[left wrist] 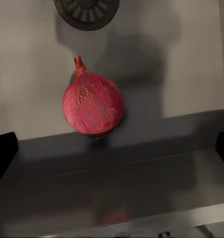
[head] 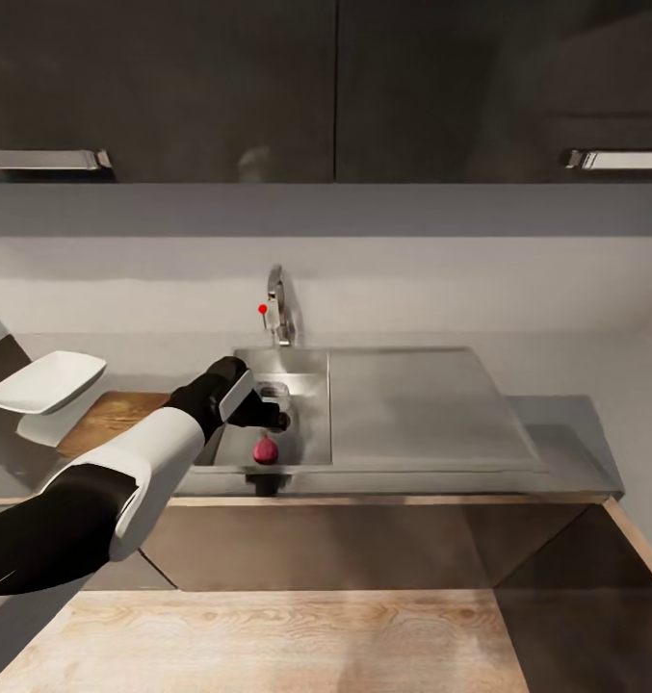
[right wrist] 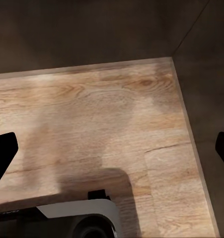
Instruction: In the kitchen, take the Vidalia onion out of the sink, dice it on the chopping board with the paring knife, put the diced onion into the bowl on the countertop, then place both the paring knife and the chopping board into the sink.
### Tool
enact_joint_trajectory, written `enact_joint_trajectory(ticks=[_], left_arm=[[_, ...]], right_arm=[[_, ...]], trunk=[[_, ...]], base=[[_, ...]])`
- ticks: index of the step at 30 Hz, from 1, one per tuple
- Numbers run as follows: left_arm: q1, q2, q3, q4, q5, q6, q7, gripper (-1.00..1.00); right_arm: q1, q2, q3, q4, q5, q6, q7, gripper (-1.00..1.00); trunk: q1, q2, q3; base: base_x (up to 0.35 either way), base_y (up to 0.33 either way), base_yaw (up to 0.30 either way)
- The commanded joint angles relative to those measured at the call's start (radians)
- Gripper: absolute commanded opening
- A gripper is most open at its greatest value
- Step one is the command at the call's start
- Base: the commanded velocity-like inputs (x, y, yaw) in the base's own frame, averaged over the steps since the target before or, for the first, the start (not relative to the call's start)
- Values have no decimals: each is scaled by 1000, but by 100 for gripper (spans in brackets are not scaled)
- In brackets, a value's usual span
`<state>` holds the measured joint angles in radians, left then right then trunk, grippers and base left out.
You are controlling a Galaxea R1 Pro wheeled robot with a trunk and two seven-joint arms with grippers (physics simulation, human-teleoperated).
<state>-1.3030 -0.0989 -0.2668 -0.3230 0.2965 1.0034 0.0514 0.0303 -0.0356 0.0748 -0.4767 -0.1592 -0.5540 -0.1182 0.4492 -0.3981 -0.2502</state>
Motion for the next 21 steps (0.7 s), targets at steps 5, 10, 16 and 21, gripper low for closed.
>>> enact_joint_trajectory(ticks=[5,10,16,21], left_arm=[[5,0,-8,-1,10,3,5,100],[15,3,-8,-1,10,3,5,100],[19,4,-8,-1,10,3,5,100],[19,4,-8,-1,10,3,5,100]], right_arm=[[0,-1,8,-2,-8,-1,-6,100],[0,-1,8,-2,-8,-1,-6,100],[0,-1,8,-2,-8,-1,-6,100],[0,-1,8,-2,-8,-1,-6,100]], trunk=[[1,-2,-10],[1,-2,-15],[1,-2,-17],[1,-2,-17]], base=[[50,0,0],[10,0,0],[3,0,0],[94,0,0]])
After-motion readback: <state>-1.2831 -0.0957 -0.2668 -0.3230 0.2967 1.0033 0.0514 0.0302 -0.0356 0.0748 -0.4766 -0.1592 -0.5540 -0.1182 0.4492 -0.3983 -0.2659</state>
